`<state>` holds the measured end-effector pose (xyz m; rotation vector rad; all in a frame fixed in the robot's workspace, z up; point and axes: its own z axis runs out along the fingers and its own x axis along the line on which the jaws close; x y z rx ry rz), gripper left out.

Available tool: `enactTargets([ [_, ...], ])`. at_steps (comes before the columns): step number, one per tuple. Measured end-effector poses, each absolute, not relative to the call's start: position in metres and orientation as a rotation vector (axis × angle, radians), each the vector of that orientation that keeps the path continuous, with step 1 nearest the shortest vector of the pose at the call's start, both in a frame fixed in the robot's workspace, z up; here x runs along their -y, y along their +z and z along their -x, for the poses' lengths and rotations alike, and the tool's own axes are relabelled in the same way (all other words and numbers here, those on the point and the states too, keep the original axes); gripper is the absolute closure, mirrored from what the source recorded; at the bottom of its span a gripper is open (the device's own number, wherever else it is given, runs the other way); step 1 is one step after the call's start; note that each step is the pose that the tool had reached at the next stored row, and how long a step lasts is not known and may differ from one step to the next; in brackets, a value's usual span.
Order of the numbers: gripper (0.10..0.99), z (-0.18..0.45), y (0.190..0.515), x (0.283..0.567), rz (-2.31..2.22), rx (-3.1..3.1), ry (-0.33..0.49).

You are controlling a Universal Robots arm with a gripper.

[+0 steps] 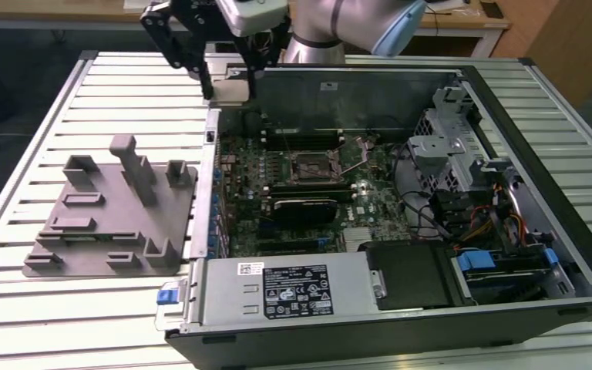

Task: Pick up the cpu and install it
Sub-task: 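Pick up the cpu and move it towards the insertion slot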

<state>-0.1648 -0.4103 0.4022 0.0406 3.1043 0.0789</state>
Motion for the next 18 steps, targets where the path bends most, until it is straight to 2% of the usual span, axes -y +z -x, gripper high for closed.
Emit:
enactTargets([
  [18, 0.545, 0.113, 0.39, 0.409, -0.041, -3.106, 0.079],
])
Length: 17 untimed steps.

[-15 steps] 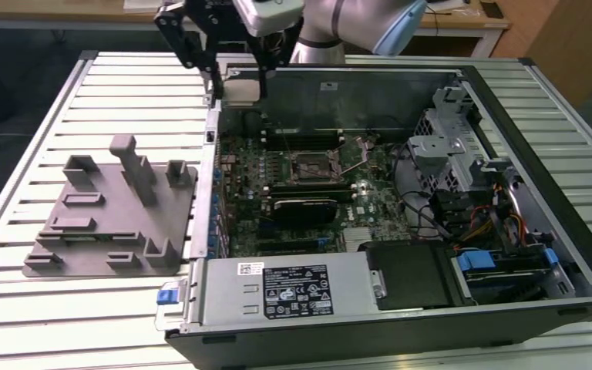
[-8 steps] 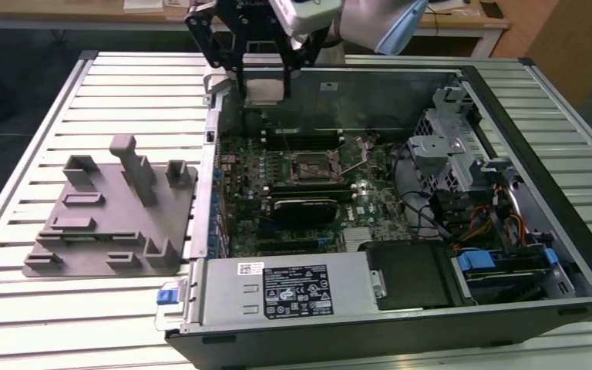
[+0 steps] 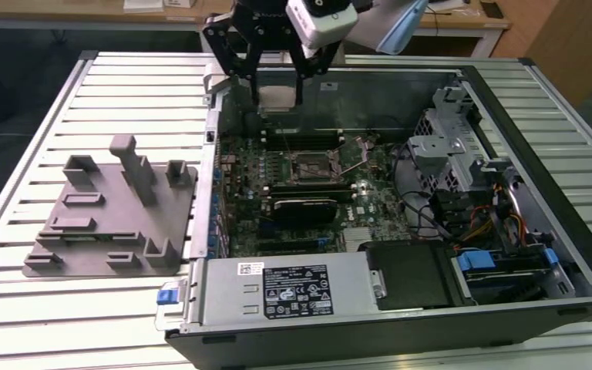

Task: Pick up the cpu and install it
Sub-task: 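Pick up the cpu and move it towards the insertion slot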

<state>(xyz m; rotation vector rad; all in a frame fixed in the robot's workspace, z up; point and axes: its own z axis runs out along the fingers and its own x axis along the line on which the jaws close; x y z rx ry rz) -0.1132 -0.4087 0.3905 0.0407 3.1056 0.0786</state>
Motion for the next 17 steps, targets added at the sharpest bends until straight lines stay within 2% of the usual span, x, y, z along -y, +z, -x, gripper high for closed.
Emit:
enactTargets([
  [17, 0.545, 0.09, 0.36, 0.409, -0.041, -3.106, 0.079],
])
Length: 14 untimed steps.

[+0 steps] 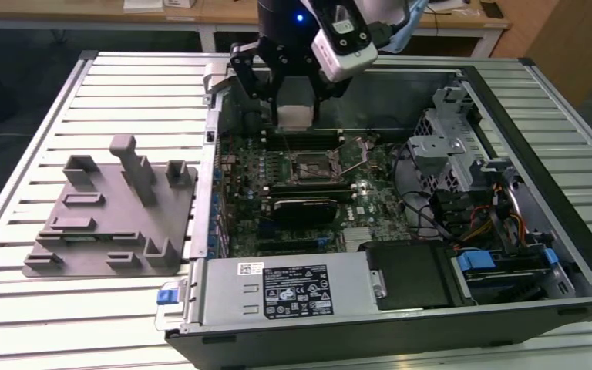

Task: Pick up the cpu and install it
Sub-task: 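Pick up the cpu and move it towards the insertion slot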

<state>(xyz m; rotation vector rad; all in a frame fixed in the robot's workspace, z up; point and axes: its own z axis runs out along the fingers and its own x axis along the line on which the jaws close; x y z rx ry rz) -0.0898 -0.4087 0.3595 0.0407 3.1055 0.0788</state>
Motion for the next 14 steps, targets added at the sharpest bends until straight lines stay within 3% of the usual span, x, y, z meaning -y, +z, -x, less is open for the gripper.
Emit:
enactTargets([
  [14, 0.545, 0.063, 0.337, 0.409, -0.041, -3.105, 0.079],
])
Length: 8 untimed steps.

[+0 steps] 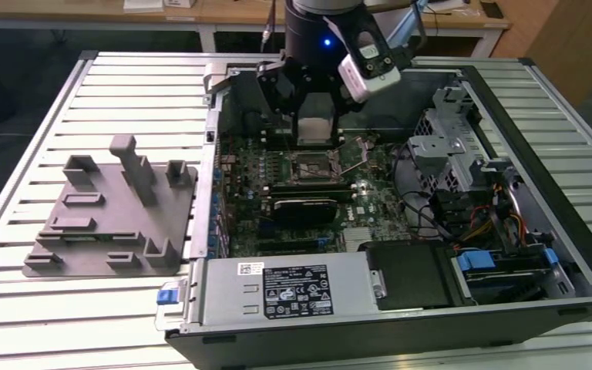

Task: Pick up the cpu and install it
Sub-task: 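Pick up the cpu and move it towards the insertion slot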

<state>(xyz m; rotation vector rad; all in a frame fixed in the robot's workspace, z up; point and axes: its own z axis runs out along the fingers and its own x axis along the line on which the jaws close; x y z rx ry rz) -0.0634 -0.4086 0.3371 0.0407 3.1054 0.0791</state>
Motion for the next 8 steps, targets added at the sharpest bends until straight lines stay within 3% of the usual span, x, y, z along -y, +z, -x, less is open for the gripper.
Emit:
enactTargets([
  [8, 0.545, 0.061, 0.323, 0.407, -0.041, -3.107, 0.079],
])
